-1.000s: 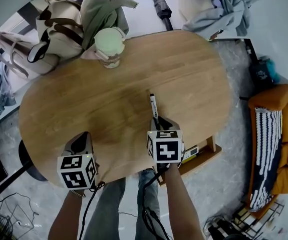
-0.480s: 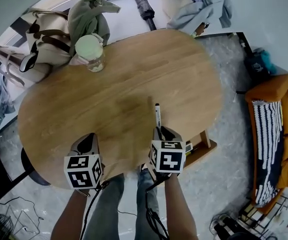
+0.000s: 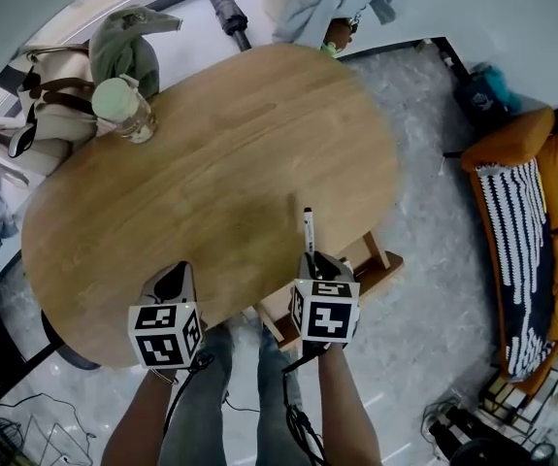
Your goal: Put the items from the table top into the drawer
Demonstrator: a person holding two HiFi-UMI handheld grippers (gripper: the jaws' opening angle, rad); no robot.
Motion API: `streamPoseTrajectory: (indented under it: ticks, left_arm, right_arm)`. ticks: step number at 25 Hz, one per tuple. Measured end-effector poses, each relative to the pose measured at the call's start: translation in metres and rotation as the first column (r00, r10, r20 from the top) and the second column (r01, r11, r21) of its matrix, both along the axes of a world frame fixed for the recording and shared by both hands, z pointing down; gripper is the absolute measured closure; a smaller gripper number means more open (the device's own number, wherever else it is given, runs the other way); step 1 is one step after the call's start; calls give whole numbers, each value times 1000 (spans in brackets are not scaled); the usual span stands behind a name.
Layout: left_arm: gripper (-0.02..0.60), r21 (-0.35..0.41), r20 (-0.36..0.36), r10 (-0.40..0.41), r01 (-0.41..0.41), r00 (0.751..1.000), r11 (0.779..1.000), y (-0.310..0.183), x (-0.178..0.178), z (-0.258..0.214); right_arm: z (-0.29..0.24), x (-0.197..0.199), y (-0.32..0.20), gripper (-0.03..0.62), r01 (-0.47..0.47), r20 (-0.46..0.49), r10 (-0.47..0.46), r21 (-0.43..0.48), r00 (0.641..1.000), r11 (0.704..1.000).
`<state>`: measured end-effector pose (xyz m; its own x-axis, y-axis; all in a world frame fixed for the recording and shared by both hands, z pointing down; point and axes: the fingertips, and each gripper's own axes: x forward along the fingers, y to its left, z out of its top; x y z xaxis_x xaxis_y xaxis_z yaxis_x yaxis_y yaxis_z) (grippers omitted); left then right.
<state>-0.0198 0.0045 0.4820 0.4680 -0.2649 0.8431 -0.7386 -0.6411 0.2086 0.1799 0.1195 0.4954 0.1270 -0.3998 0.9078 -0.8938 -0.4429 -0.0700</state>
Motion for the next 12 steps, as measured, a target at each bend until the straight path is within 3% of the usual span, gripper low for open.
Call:
streamPoseTrajectory:
  ticks: [12]
  left_arm:
    - [589, -15, 29, 97, -97, 995, 995, 68, 45, 6]
  right_arm:
    - [6, 41, 94, 525, -150, 27, 150, -5, 988, 989]
